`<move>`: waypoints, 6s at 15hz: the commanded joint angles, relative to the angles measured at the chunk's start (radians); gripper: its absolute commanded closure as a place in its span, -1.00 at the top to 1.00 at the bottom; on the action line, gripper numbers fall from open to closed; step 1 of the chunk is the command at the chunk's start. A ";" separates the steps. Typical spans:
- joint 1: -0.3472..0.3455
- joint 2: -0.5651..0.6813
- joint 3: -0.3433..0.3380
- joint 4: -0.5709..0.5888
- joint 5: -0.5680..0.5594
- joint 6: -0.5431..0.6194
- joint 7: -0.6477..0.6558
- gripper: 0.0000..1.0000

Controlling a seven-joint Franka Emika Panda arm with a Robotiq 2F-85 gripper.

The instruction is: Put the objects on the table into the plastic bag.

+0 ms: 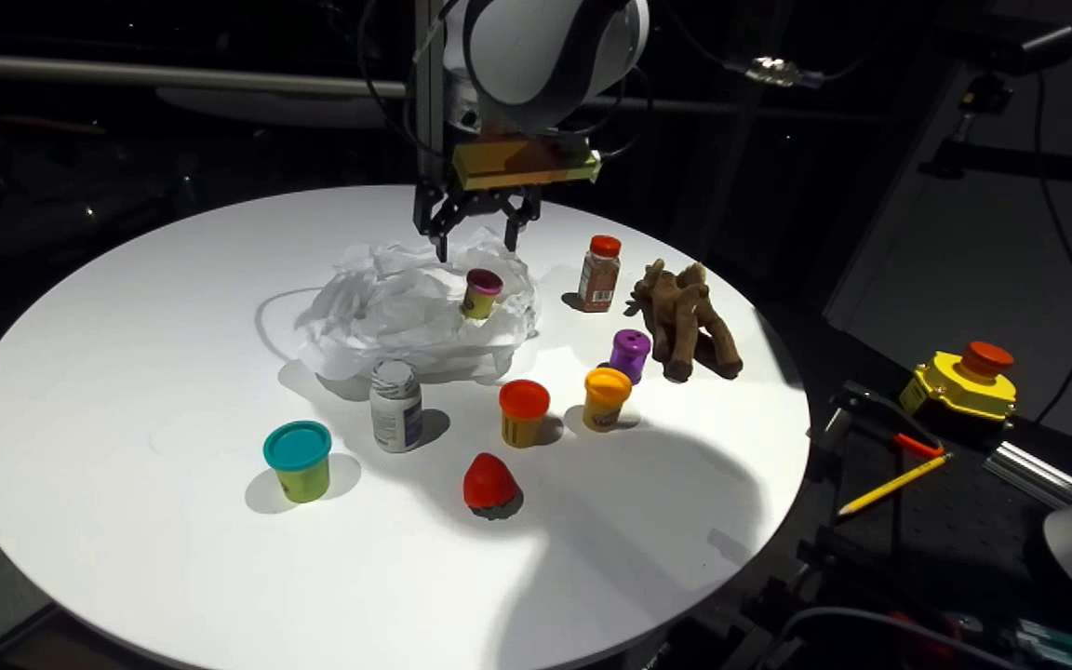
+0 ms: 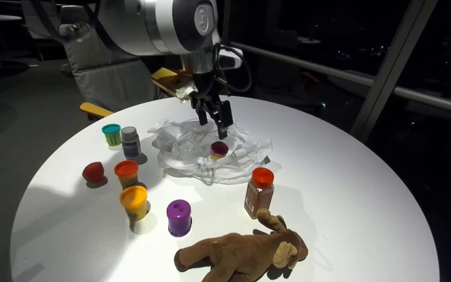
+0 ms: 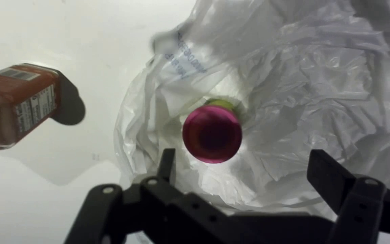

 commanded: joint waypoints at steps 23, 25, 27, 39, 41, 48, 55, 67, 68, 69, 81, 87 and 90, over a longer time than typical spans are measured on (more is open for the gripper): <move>0.038 -0.378 -0.048 -0.829 -0.603 0.483 0.339 1.00; 0.017 -0.345 -0.018 -0.836 -0.560 0.510 0.301 1.00; 0.022 -0.317 -0.011 -0.831 -0.562 0.547 0.313 1.00; 0.065 -0.160 -0.031 -0.682 -0.558 0.559 0.355 0.51; 0.080 -0.166 -0.039 -0.689 -0.564 0.543 0.359 0.39; 0.125 -0.311 -0.033 -0.699 -0.547 0.381 0.379 -0.56; 0.183 -0.274 -0.045 -0.410 -0.519 0.150 0.433 -0.56; -0.078 0.141 0.107 0.017 0.004 0.171 0.182 -0.56; -0.080 0.148 0.109 0.027 0.029 0.174 0.168 -0.56; -0.080 0.154 0.110 0.034 0.048 0.171 0.155 -0.56; 0.104 -0.186 0.036 -0.274 -0.004 0.158 0.116 1.00; 0.143 -0.303 0.113 -0.447 -0.087 0.059 0.139 1.00; 0.144 -0.255 0.127 -0.501 -0.144 0.141 0.150 1.00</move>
